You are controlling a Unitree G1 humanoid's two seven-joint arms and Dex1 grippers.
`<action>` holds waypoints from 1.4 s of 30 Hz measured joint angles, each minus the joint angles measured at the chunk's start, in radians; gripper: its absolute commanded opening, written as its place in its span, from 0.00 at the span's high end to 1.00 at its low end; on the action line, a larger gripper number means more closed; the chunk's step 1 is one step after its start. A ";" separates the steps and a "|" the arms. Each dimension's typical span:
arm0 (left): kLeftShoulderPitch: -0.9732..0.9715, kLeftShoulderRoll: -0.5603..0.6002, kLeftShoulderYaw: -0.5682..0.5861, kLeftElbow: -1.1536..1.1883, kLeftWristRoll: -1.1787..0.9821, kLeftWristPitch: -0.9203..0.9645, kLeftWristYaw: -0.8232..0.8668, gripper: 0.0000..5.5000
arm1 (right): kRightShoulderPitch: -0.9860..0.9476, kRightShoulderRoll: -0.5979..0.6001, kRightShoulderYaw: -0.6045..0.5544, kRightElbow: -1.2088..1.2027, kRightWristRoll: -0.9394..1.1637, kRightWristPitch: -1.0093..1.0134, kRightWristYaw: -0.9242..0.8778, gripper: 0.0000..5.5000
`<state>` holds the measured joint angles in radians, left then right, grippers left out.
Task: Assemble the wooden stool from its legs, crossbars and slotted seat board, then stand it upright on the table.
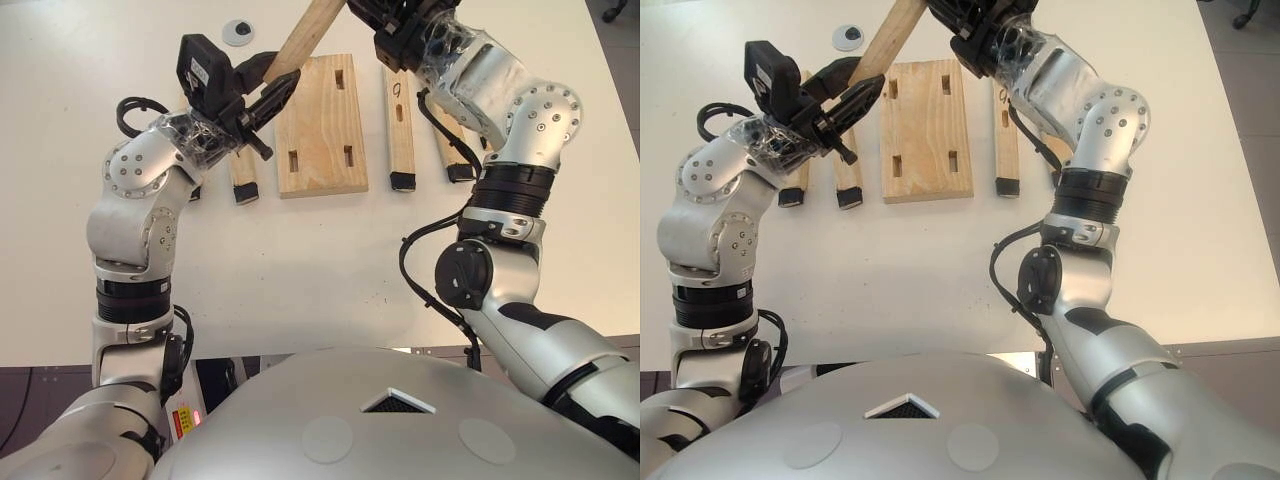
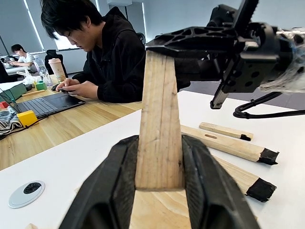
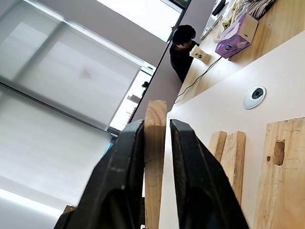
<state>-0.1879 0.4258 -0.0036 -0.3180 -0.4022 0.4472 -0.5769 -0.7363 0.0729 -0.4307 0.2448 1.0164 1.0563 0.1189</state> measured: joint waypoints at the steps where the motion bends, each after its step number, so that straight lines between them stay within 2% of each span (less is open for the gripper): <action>1: 0.000 0.000 0.000 0.001 0.001 0.002 0.000 0.77 | 0.000 0.000 0.001 0.000 0.004 0.000 -0.004 0.92; 3: 0.000 -0.001 0.000 0.001 0.000 0.004 0.001 0.77 | 0.000 0.000 0.002 0.000 0.007 -0.001 -0.012 0.92; 8: -0.017 -0.021 0.015 0.024 -0.017 0.013 0.018 0.61 | 0.009 -0.001 0.039 -0.014 -0.009 -0.042 -0.015 0.93; 12: -0.021 -0.037 0.017 0.030 -0.019 0.017 0.031 0.54 | 0.026 -0.004 0.051 -0.016 -0.046 -0.092 -0.023 0.93; 14: -0.021 -0.037 0.017 0.030 -0.016 0.017 0.039 0.54 | 0.028 -0.008 0.069 -0.018 -0.104 -0.166 -0.035 0.93; 16: -0.026 -0.043 0.019 0.031 -0.011 0.017 0.058 0.54 | 0.028 -0.032 0.081 0.005 -0.235 -0.322 -0.055 0.93; 21: -0.035 -0.061 0.065 0.073 0.029 0.007 0.157 0.54 | 0.080 -0.198 0.041 0.020 -0.396 -0.513 -0.071 0.93; 29: -0.035 -0.084 0.106 0.134 0.050 -0.018 0.207 0.54 | 0.262 -0.203 0.021 -0.084 -0.398 -0.531 -0.055 0.93; 35: -0.047 -0.084 0.114 0.140 0.048 -0.016 0.204 0.54 | 0.277 -0.217 0.002 -0.068 -0.418 -0.565 -0.035 0.93; 42: -0.049 -0.087 0.104 0.139 0.048 -0.015 0.195 0.54 | 0.275 -0.253 0.011 0.059 -0.476 -0.650 0.031 0.93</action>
<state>-0.2365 0.3387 0.1005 -0.1785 -0.3542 0.4318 -0.3814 -0.4609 -0.1798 -0.4200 0.3033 0.5399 0.4062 0.1502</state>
